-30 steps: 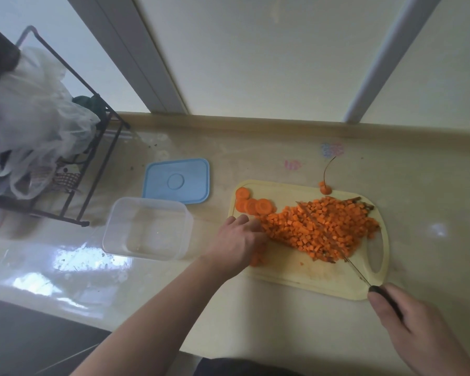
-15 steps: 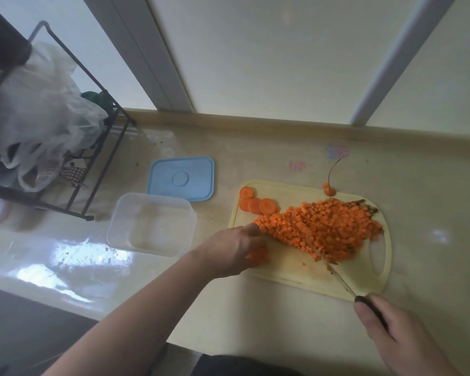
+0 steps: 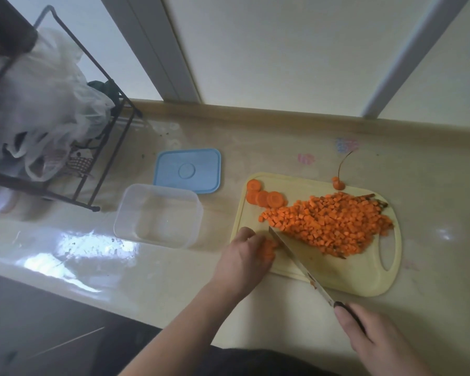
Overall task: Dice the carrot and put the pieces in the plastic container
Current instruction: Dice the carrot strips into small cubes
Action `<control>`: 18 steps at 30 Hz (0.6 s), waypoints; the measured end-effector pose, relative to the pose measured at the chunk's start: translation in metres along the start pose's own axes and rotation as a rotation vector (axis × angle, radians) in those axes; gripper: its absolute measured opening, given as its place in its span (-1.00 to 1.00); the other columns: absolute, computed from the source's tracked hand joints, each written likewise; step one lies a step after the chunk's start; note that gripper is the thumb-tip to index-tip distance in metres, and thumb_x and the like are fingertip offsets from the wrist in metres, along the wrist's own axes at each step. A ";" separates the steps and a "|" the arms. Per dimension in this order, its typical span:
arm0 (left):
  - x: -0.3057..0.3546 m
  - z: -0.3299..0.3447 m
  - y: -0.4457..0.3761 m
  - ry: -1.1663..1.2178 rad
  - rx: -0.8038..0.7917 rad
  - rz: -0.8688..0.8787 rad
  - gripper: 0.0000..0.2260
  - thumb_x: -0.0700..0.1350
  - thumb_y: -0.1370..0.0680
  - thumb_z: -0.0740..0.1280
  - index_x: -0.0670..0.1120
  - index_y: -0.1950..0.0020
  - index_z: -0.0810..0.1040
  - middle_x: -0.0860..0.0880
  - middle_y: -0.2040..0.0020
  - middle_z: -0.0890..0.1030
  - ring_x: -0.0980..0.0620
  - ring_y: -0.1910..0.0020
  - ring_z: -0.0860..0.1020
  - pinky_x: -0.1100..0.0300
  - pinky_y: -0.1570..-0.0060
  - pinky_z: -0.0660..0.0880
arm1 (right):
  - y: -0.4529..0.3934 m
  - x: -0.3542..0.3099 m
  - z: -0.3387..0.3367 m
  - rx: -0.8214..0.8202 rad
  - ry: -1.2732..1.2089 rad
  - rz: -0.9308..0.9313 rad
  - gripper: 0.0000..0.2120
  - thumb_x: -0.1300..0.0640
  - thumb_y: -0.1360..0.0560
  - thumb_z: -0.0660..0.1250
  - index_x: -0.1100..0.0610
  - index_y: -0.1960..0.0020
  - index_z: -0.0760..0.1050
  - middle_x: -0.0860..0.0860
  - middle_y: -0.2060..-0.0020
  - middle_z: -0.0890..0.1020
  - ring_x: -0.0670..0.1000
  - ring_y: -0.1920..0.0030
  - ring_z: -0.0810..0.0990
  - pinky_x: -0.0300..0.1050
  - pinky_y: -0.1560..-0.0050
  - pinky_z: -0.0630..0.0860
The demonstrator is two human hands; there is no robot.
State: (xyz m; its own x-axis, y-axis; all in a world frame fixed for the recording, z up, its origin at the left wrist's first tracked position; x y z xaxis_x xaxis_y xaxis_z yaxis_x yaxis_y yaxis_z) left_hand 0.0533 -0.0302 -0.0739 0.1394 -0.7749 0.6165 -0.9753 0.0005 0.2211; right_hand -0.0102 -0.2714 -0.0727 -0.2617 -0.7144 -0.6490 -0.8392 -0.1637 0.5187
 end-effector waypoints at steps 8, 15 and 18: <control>0.008 0.000 0.002 -0.029 0.046 0.043 -0.74 -0.09 -0.51 0.44 -0.07 -0.19 0.63 -0.08 0.00 0.53 -0.15 0.13 0.58 0.02 0.13 0.57 | -0.002 -0.022 0.019 -0.023 0.017 -0.014 -0.48 -0.33 -0.40 0.05 0.12 0.22 0.46 0.13 0.37 0.58 -0.07 0.37 0.55 -0.12 0.22 0.44; -0.002 0.000 0.005 0.093 0.108 -0.087 -0.78 -0.14 -0.44 0.49 -0.06 -0.08 0.70 0.02 0.06 0.51 -0.03 0.13 0.56 0.20 0.07 0.50 | -0.008 -0.027 0.014 -0.028 0.010 -0.075 -0.68 -0.10 -0.56 0.16 0.09 0.17 0.51 -0.15 0.40 0.56 -0.05 0.34 0.55 -0.07 0.18 0.49; 0.001 0.002 -0.001 0.086 0.098 -0.094 -0.71 -0.13 -0.45 0.48 -0.02 -0.18 0.68 -0.02 0.02 0.53 -0.05 0.09 0.57 0.29 0.07 0.43 | -0.011 -0.034 0.021 -0.040 -0.018 -0.114 -0.47 -0.30 -0.51 0.00 0.11 0.17 0.48 -0.06 0.41 0.55 0.01 0.36 0.53 -0.10 0.25 0.45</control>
State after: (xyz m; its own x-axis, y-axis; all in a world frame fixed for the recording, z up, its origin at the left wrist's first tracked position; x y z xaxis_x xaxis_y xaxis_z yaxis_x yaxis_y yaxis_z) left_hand 0.0535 -0.0322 -0.0755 0.2412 -0.7118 0.6597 -0.9686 -0.1347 0.2089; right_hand -0.0021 -0.2310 -0.0674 -0.1741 -0.6772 -0.7149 -0.8447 -0.2705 0.4619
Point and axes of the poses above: each hand's wrist, its own y-axis away from the middle knuckle, its own z-axis out of the palm, x = y × z, the point moved 10 cm from there along -y, towards the middle knuckle
